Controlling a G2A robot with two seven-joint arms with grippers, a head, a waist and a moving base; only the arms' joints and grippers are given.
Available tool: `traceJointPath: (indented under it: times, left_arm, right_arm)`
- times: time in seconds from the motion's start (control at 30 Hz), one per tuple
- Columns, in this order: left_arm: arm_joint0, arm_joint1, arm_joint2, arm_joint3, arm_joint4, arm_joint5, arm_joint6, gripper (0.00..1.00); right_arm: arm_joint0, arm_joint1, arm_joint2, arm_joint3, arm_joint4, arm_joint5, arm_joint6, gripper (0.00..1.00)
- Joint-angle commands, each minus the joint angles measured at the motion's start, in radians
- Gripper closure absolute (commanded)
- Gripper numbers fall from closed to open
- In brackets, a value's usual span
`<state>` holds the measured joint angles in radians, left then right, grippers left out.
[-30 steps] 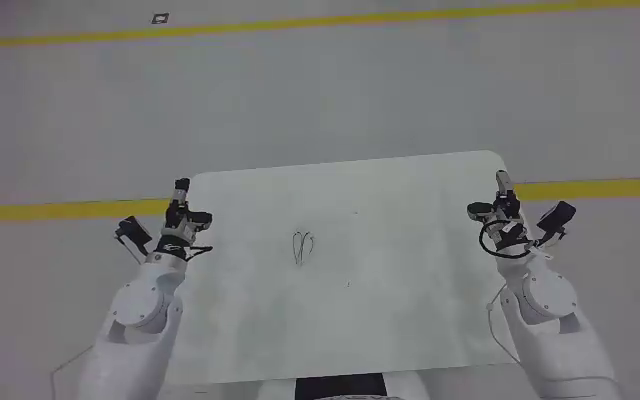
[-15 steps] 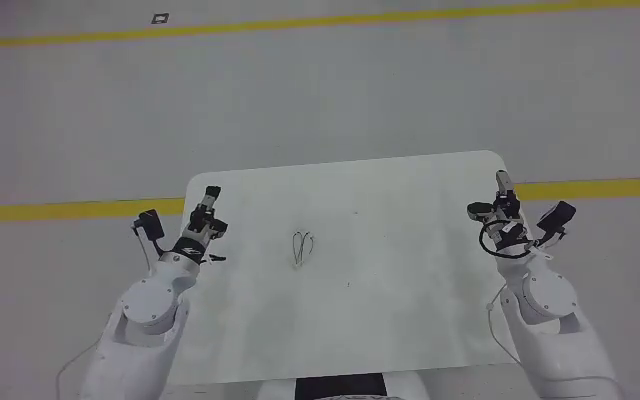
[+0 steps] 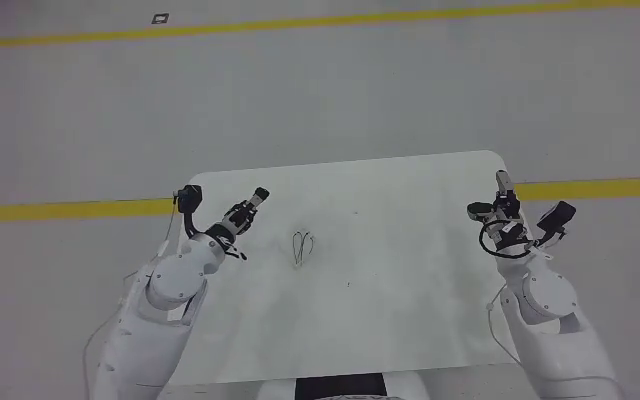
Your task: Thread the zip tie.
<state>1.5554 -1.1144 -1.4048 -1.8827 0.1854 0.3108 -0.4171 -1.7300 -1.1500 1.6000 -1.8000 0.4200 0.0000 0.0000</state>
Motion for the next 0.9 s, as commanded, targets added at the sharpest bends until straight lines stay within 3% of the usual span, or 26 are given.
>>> traceJointPath:
  times: [0.0,0.1,0.17,0.3,0.37,0.43,0.5,0.87]
  left_arm:
    - [0.000,0.000,0.000,0.000,0.000,0.000,0.000,0.00]
    - [-0.002,0.000,0.004,0.002,0.007,0.002,-0.008,0.00]
    - [-0.046,0.005,0.026,0.009,0.060,0.029,-0.079,0.00]
    - [-0.137,0.008,0.076,0.042,0.145,0.029,-0.218,0.00]
    - [-0.193,0.006,0.114,0.083,0.196,0.029,-0.301,0.00]
    - [-0.234,-0.002,0.143,0.120,0.208,0.029,-0.345,0.00]
    - [-0.281,-0.010,0.187,0.182,0.256,0.029,-0.439,0.00]
    - [-0.281,-0.010,0.187,0.182,0.256,0.029,-0.439,0.00]
  right_arm:
    - [0.000,0.000,0.000,0.000,0.000,0.000,0.000,0.00]
    - [0.000,0.000,0.000,0.000,0.000,0.000,0.000,0.00]
    - [0.000,0.000,0.000,0.000,0.000,0.000,0.000,0.00]
    - [0.000,0.000,0.000,0.000,0.000,0.000,0.000,0.00]
    - [0.000,0.000,0.000,0.000,0.000,0.000,0.000,0.00]
    - [0.000,0.000,0.000,0.000,0.000,0.000,0.000,0.00]
    - [0.000,0.000,0.000,0.000,0.000,0.000,0.000,0.00]
    - [0.000,0.000,0.000,0.000,0.000,0.000,0.000,0.00]
